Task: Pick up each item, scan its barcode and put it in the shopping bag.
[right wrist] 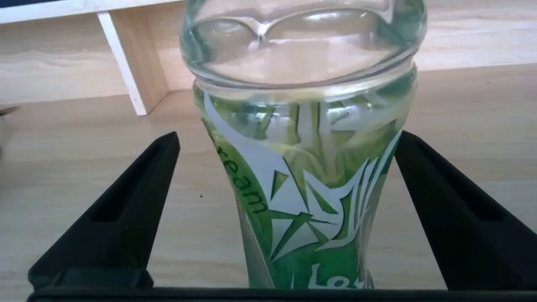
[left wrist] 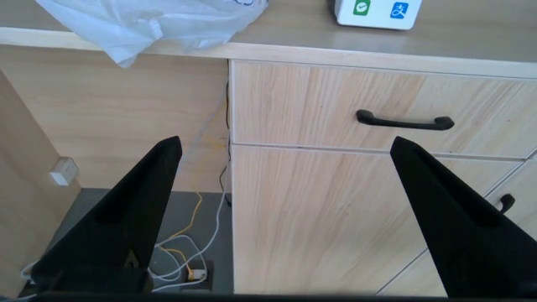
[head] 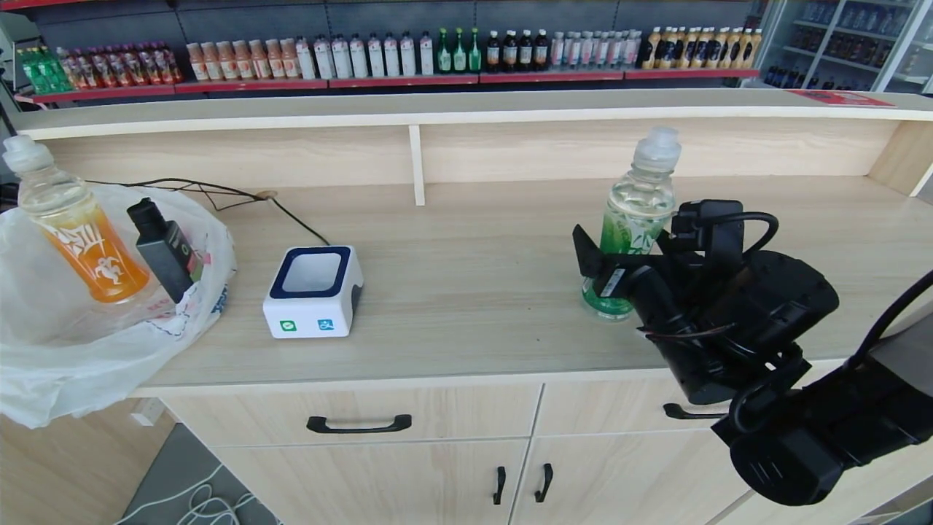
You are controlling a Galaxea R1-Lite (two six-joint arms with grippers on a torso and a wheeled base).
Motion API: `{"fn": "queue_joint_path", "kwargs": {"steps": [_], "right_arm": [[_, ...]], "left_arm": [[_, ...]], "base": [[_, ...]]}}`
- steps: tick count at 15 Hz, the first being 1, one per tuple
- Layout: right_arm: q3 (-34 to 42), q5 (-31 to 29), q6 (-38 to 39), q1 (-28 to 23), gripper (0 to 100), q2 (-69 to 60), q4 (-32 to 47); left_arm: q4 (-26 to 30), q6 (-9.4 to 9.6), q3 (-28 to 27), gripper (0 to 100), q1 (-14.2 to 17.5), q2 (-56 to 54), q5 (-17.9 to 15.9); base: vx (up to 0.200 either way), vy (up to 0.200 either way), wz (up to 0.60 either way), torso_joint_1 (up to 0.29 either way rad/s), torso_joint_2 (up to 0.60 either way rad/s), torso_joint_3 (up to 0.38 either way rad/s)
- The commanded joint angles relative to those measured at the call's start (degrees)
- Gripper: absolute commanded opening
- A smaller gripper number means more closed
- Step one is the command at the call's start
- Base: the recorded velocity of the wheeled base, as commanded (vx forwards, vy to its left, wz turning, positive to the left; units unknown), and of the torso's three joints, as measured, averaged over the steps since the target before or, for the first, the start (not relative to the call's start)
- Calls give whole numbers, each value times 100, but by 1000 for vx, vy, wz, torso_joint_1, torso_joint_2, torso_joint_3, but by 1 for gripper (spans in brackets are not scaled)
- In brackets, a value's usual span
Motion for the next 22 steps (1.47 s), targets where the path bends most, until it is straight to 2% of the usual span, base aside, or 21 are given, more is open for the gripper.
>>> {"fn": "queue_joint_path", "kwargs": {"steps": [1, 10, 11, 22], "right_arm": [[-10, -20, 0, -3, 100, 35, -6], [8, -328, -9, 5, 100, 52, -6], [-18, -328, -9, 5, 0, 35, -6], [96, -328, 62, 49, 0, -203, -6]], "left_arm": [[-1, 3, 0, 100, 0, -2, 0], [-1, 3, 0, 100, 0, -2, 0], [-1, 3, -9, 100, 0, -2, 0], [7, 3, 0, 100, 0, -2, 0]], "base": [[0, 0, 0, 0, 0, 0], [0, 0, 0, 0, 0, 0], [0, 0, 0, 0, 0, 0], [0, 0, 0, 0, 0, 0]]}}
